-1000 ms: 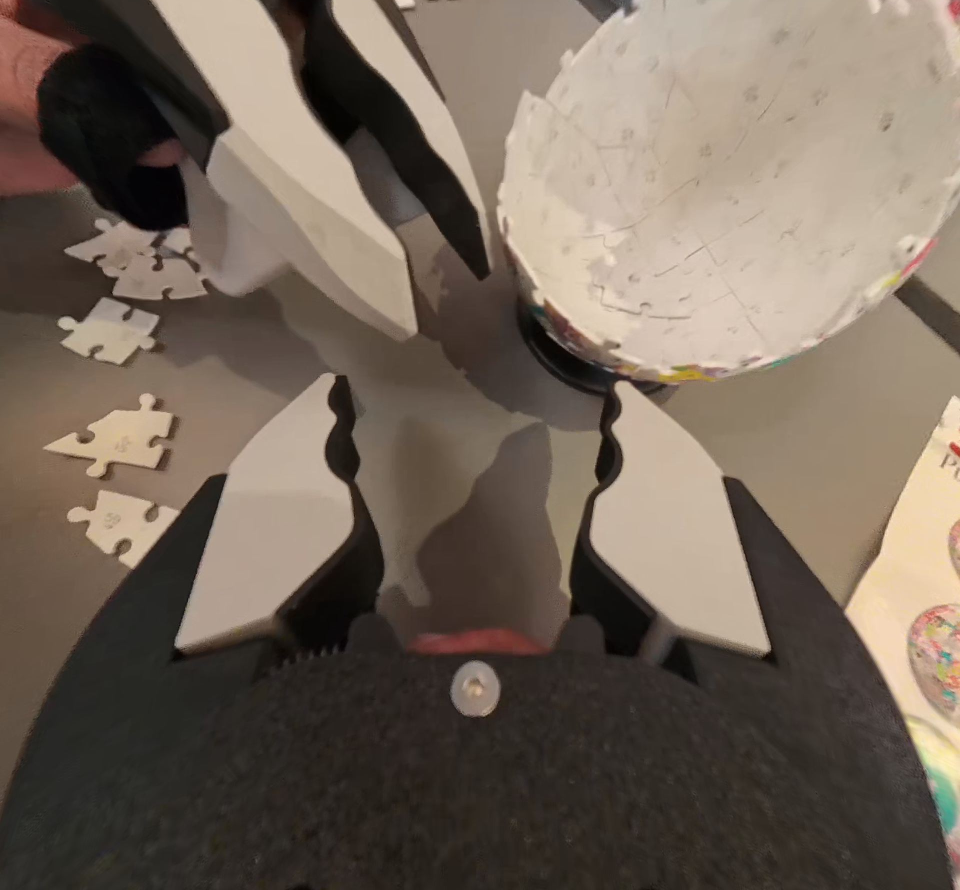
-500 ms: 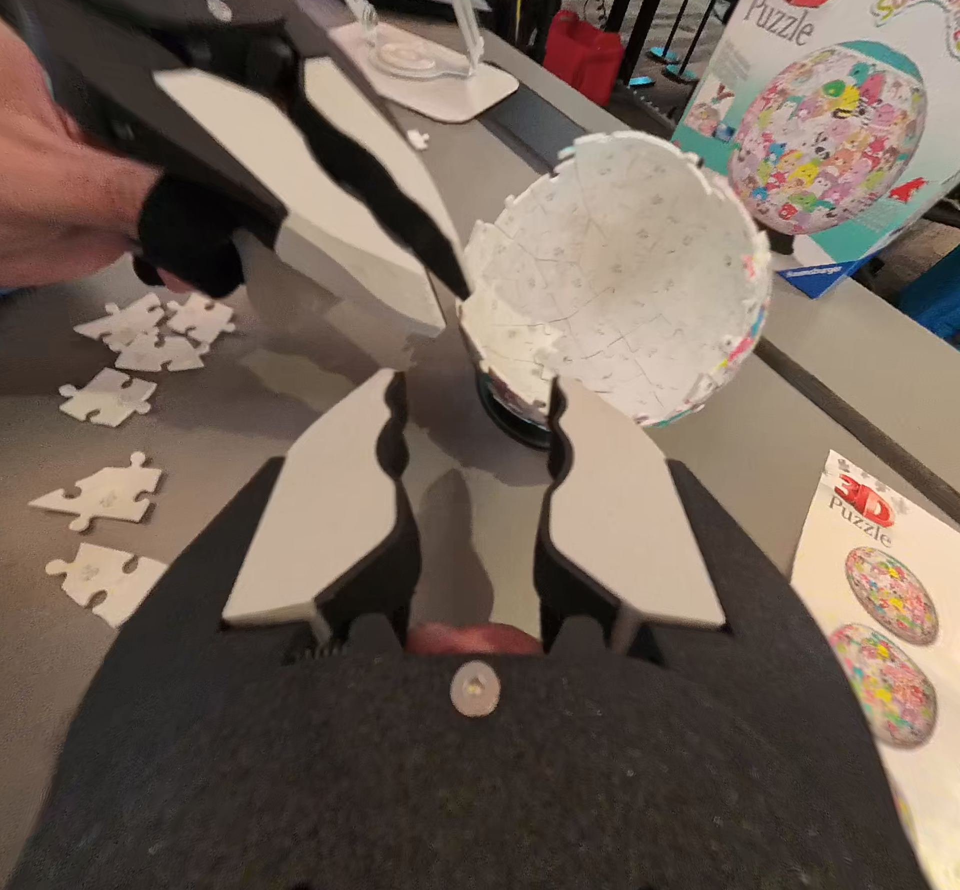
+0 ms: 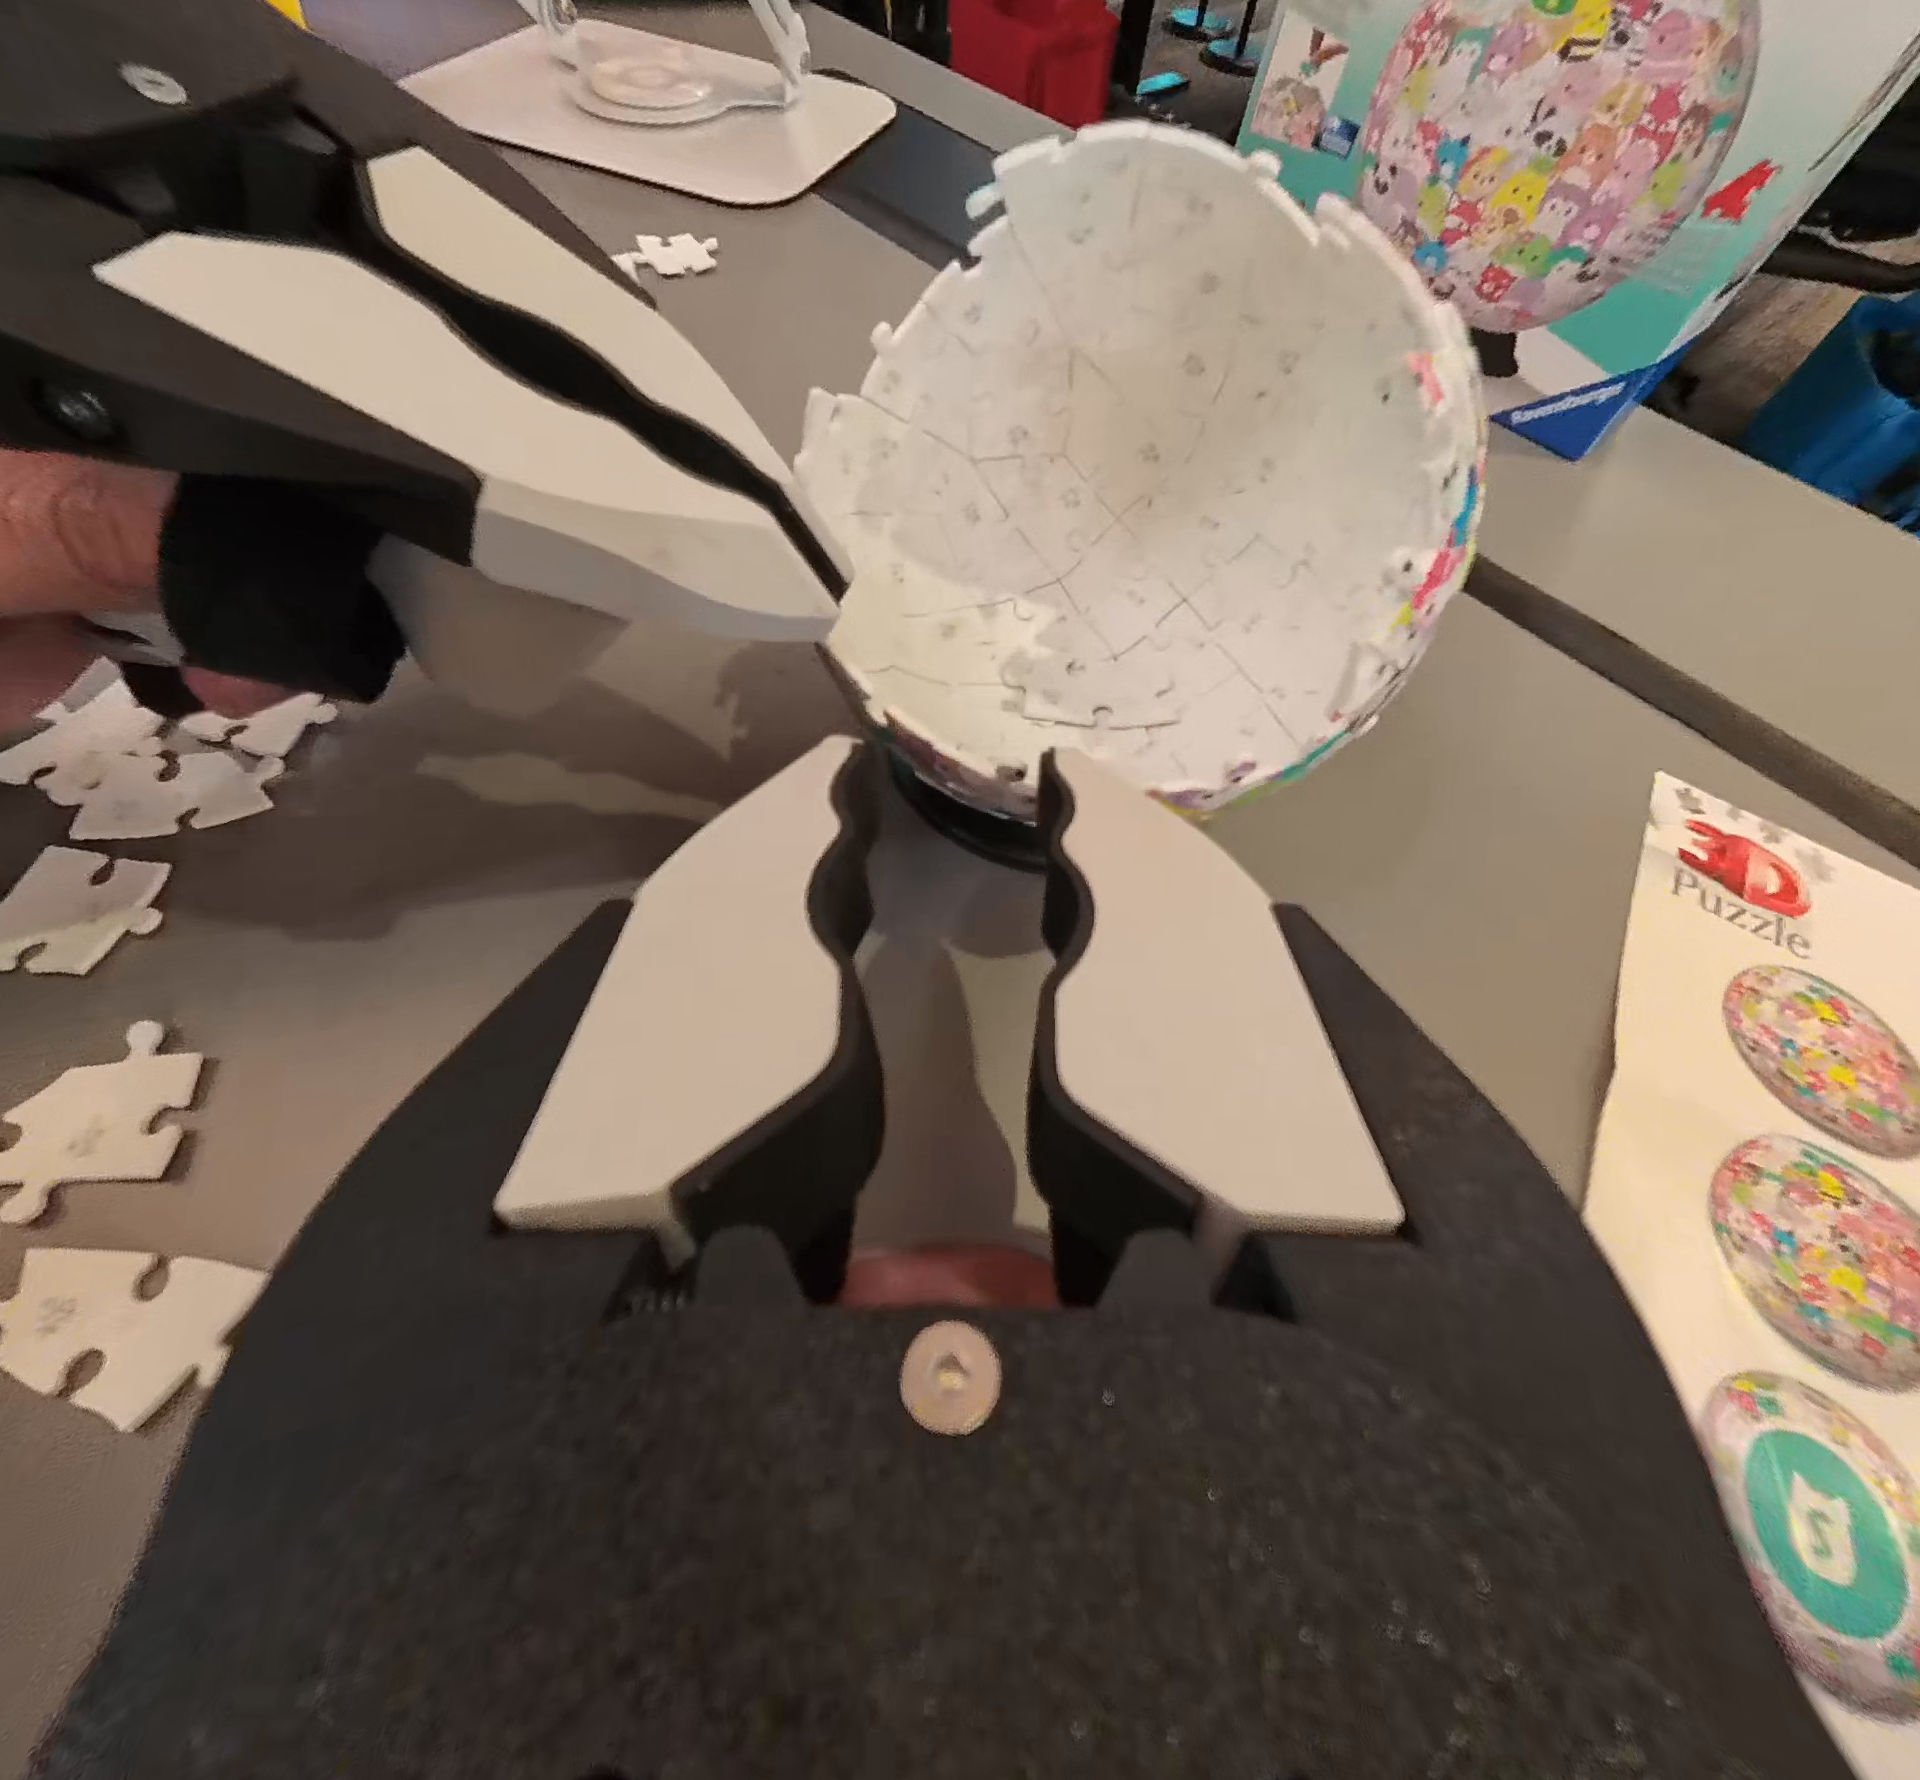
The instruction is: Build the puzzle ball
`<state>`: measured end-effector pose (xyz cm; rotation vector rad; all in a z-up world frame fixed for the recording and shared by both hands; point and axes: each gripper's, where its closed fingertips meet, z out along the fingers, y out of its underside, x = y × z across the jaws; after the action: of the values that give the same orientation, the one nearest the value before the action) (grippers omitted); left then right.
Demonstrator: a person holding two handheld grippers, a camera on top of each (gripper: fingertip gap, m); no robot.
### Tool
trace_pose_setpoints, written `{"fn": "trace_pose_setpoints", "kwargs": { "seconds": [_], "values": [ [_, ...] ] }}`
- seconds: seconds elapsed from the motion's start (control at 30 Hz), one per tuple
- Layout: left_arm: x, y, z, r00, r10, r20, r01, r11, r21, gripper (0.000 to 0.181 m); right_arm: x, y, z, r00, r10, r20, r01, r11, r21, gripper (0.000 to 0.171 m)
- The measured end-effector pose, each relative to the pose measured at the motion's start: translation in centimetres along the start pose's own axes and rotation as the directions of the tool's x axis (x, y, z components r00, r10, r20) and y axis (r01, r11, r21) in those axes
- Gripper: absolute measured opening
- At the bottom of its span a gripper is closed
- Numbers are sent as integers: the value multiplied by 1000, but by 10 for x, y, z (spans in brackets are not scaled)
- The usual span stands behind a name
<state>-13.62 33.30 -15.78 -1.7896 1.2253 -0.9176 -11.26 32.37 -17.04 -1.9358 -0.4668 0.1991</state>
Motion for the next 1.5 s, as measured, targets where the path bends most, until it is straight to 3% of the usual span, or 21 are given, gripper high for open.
{"fn": "trace_pose_setpoints", "kwargs": {
  "seconds": [0.43,0.77,1.07,1.37,1.5],
  "values": [
    [-7,19,8,999,-7,36,10,996,-92,4,-9,13,11,991,125,53,-118,986,-121,38],
    [-13,28,16,998,-38,55,46,989,-140,3,-9,19,23,989,136,62,-122,975,-188,42],
    [-15,24,7,992,34,118,-17,989,-146,6,-9,13,10,995,95,27,-89,982,-165,45],
    [-19,27,9,992,-16,124,37,985,-168,0,6,21,10,991,113,-70,-124,973,-194,5],
    [-22,29,11,989,-10,145,37,983,-182,0,9,24,16,989,120,-87,-136,969,-208,0]
  ]
}}
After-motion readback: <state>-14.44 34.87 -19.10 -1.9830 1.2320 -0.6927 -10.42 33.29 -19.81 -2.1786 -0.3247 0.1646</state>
